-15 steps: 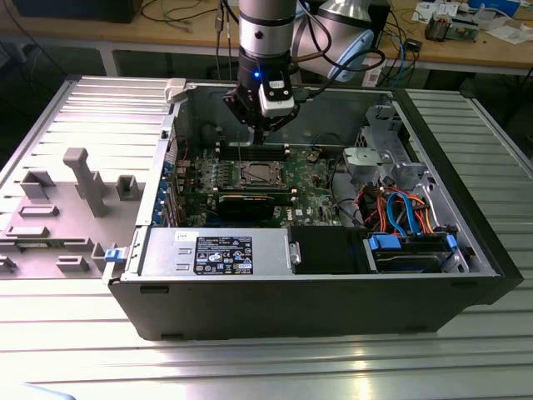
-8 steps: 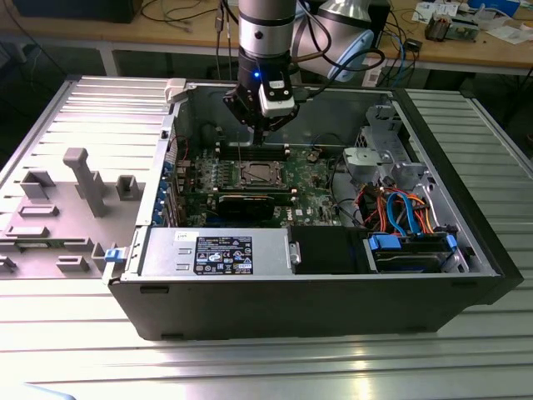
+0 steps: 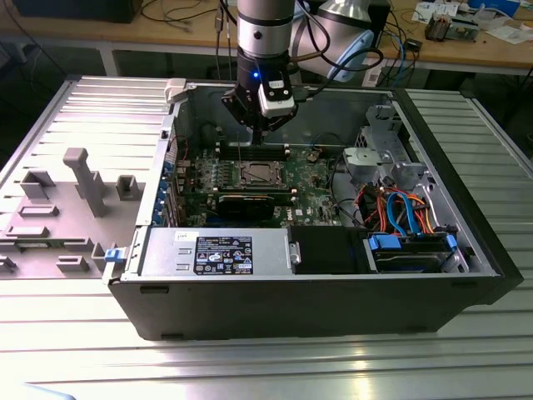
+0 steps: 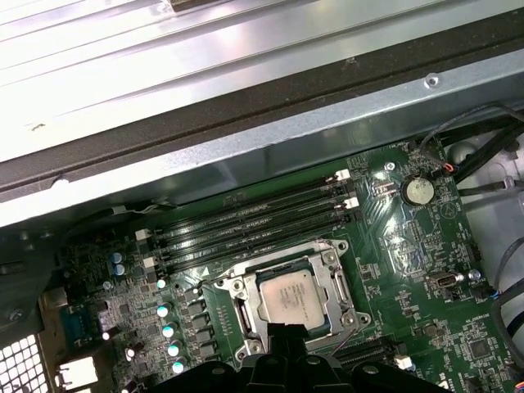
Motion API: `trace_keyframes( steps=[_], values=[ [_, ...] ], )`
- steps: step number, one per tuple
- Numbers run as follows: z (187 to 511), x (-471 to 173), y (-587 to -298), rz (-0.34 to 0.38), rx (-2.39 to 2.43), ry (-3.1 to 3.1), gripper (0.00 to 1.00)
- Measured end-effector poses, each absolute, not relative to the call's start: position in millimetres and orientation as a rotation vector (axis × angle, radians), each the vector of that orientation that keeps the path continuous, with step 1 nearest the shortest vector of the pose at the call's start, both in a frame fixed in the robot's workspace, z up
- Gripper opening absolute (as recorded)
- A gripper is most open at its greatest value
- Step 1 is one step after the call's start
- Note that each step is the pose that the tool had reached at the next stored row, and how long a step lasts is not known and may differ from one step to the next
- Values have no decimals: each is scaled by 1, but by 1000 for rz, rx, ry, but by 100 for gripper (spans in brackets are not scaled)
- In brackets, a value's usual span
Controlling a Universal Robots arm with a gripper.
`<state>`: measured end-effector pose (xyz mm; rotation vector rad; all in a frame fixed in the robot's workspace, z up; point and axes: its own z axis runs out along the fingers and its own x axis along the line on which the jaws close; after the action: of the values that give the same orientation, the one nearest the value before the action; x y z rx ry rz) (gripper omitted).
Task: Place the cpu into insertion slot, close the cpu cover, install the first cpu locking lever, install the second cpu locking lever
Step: 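Install the first cpu locking lever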
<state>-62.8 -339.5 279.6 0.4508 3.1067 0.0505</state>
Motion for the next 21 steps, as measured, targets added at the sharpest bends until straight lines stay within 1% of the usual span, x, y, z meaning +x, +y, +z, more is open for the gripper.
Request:
trace_keyframes(
  steps=[21],
  values=[
    [280, -63, -340, 51, 380, 3117, 11]
  ],
)
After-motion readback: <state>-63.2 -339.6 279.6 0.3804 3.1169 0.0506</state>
